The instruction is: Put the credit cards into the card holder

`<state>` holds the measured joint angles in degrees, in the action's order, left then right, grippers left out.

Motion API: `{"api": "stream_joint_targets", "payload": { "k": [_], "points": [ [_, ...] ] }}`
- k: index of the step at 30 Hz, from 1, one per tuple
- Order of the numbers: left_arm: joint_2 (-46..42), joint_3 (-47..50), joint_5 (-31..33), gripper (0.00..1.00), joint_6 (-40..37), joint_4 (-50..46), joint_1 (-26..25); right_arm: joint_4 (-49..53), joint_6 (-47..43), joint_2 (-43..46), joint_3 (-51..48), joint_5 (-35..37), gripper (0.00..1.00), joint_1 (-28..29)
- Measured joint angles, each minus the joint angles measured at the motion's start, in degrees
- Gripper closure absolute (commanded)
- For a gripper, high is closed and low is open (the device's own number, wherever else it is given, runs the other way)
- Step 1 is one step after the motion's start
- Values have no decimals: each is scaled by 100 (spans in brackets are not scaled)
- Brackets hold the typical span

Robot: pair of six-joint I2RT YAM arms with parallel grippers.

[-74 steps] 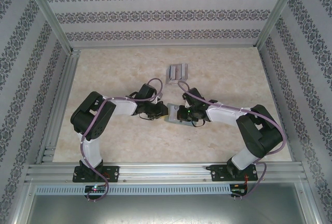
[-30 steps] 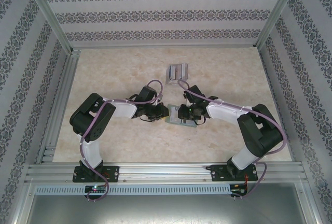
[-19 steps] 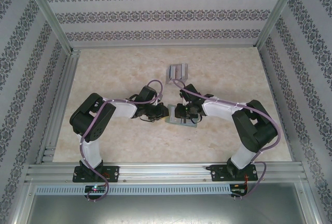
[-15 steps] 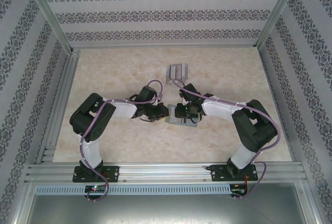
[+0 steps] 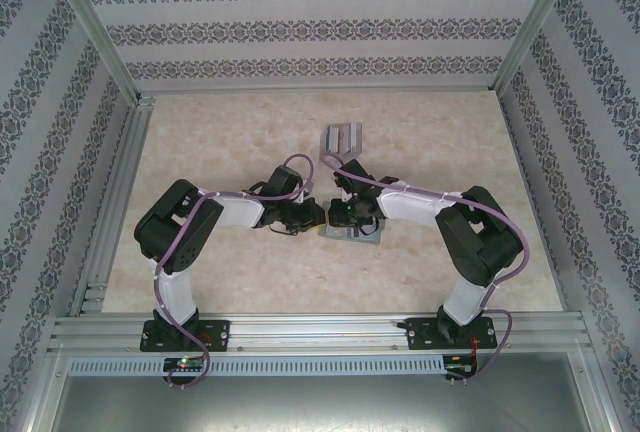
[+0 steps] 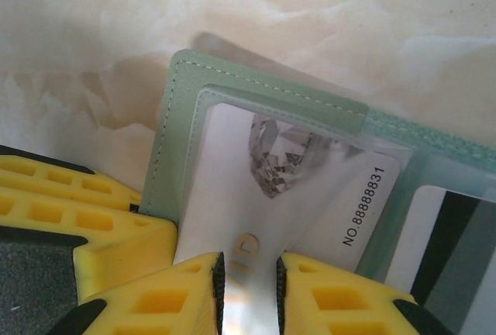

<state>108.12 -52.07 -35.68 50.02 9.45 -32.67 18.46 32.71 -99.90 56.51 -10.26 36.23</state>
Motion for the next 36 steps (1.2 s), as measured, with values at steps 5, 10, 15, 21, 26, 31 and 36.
{"api": "stream_joint_targets", "payload": {
  "k": [5,10,15,21,26,31,36],
  "points": [
    [-20,0,35,82,-2,-2,-2,92,-15,210,-17,52,73,-9],
    [-111,39,234,76,-7,-9,-24,179,-17,804,-188,105,73,-81],
    [-306,125,487,72,-22,-92,-24,216,-15,1187,-553,155,73,-278],
    [-590,140,752,69,-94,-293,-35,317,-20,1381,-1099,190,73,-662],
    [-741,-15,922,69,-245,-579,-160,308,-120,1403,-1290,199,73,-992],
    [-752,-177,990,69,-326,-682,-321,295,-264,1401,-1327,304,73,-1318],
    [-699,-433,997,71,-330,-802,-433,278,-339,1438,-1405,339,73,-1609]
  ]
}}
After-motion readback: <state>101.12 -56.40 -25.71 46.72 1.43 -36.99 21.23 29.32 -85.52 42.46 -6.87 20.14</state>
